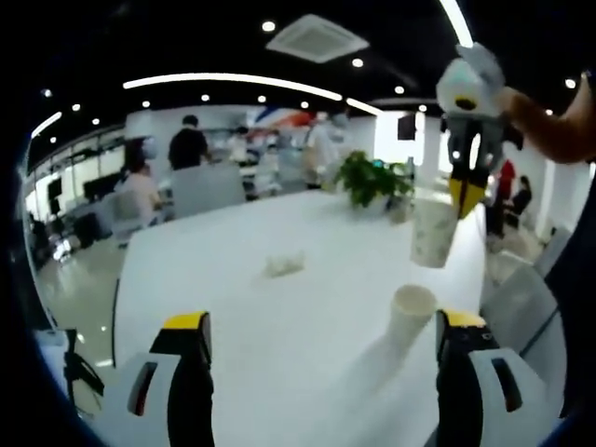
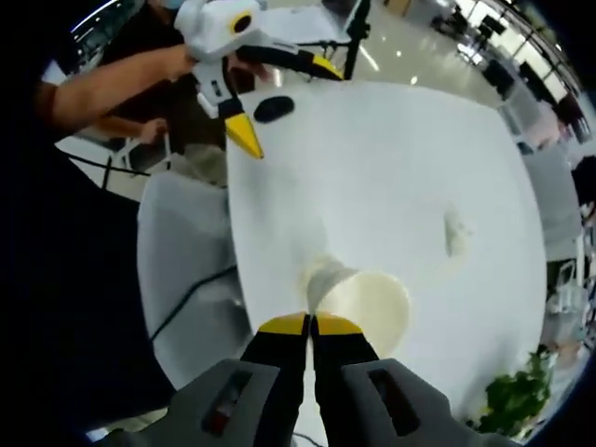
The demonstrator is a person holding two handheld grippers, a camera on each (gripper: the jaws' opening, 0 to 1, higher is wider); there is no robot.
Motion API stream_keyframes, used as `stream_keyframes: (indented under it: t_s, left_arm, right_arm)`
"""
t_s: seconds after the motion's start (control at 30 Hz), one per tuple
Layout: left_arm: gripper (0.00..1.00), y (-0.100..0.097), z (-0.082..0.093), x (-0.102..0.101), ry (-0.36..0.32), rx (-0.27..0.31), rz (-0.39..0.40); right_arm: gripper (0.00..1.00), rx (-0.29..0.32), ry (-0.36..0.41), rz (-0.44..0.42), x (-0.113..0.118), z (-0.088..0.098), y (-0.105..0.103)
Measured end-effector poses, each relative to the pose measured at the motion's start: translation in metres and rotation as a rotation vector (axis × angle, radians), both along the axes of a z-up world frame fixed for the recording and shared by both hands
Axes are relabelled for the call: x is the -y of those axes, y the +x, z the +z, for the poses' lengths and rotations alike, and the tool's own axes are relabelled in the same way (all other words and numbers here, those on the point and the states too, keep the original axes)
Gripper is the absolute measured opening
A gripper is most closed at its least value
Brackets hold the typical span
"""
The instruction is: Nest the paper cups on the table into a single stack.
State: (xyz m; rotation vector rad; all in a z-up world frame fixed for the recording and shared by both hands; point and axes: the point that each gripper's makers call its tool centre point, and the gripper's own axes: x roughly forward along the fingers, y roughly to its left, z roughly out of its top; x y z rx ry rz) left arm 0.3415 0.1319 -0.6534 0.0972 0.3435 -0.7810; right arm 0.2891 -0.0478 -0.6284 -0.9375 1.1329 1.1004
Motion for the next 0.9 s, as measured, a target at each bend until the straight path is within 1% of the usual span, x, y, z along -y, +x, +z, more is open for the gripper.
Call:
stream_keyframes:
  t_s: [0.23,0.4,0.63,0.9]
  left_arm:
    - [0.99,-0.005,-0.007,0.001,0.000,-0.019,-0.006]
    - [0.99,-0.005,-0.005,0.003,-0.001,-0.011,-0.009]
    - [0.99,-0.007,-0.009,0.004,0.004,-0.019,-0.013]
    - [0.99,-0.010,-0.016,0.004,-0.001,-0.036,-0.016]
  right_arm:
    - [0.00,0.003,-0.012,-0.007,0.002,-0.006,-0.001]
    - [0.00,0.001,-0.009,-0.024,0.001,-0.010,0.000]
    - [0.00,-0.001,-0.008,-0.029,-0.002,-0.016,-0.001]
    - [0.00,-0.008,-0.024,-0.034,-0.003,-0.028,-0.002]
